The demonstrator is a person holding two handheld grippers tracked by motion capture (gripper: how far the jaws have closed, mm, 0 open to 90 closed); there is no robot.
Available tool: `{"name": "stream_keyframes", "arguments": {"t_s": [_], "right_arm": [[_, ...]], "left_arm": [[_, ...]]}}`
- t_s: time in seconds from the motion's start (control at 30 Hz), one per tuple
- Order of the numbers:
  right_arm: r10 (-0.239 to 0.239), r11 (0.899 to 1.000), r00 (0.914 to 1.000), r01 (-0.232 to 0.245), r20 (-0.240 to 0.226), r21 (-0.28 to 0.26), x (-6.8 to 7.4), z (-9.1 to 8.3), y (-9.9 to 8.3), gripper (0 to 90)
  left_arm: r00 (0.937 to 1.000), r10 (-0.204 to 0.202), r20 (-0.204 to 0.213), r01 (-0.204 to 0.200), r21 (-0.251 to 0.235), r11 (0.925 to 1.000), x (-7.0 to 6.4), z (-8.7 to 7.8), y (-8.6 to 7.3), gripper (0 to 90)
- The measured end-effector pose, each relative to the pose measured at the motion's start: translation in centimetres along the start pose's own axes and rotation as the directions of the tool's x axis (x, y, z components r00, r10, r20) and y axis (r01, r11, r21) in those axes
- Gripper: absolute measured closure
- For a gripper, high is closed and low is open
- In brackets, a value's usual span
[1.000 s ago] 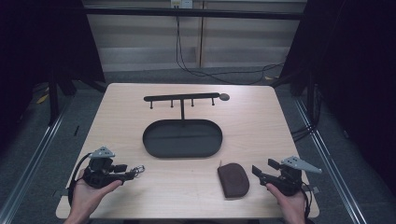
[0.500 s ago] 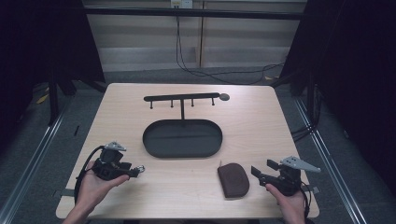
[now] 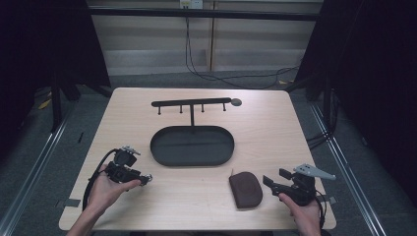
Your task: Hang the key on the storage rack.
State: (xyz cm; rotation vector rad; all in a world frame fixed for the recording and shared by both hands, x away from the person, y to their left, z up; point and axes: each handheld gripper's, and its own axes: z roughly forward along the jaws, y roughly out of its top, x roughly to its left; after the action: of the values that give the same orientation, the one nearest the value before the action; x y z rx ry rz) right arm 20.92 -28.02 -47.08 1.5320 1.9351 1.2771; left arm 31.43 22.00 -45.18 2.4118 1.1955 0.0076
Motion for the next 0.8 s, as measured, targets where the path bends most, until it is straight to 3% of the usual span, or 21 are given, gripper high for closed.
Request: {"name": "stream_keyframes", "arguments": {"t_s": [0.13, 0.23, 0.4, 0.7, 0.8], "right_arm": [[0.002, 1.000, 1.0000, -0.002, -0.004, 0.004, 0.0, 0.1, 0.0, 23.6], [0.003, 1.000, 1.0000, -0.003, -0.006, 0.011, 0.0, 0.1, 0.0, 23.6], [0.004, 1.000, 1.0000, -0.004, -0.008, 0.012, 0.0, 0.1, 0.0, 23.6], [0.006, 1.000, 0.9999, -0.006, -0.014, 0.014, 0.0, 0.2, 0.0, 23.6], [0.006, 1.000, 0.9999, -0.006, -0.012, 0.015, 0.0, 0.2, 0.0, 23.6]], "left_arm": [[1.0000, -0.005, 0.006, 0.005, 0.035, 0.9994, 0.2, 0.5, 0.2, 56.6], [0.9997, 0.010, -0.022, -0.009, 0.073, 0.9973, 0.1, 0.9, 0.7, 56.4], [0.9991, 0.033, -0.028, -0.030, 0.117, 0.9927, -0.3, 1.3, 1.3, 55.4], [0.9987, 0.028, -0.043, -0.022, 0.135, 0.9907, -0.3, 1.8, 1.4, 61.2], [0.9981, 0.045, -0.041, -0.039, 0.144, 0.9888, -0.2, 1.8, 1.4, 62.6]]}}
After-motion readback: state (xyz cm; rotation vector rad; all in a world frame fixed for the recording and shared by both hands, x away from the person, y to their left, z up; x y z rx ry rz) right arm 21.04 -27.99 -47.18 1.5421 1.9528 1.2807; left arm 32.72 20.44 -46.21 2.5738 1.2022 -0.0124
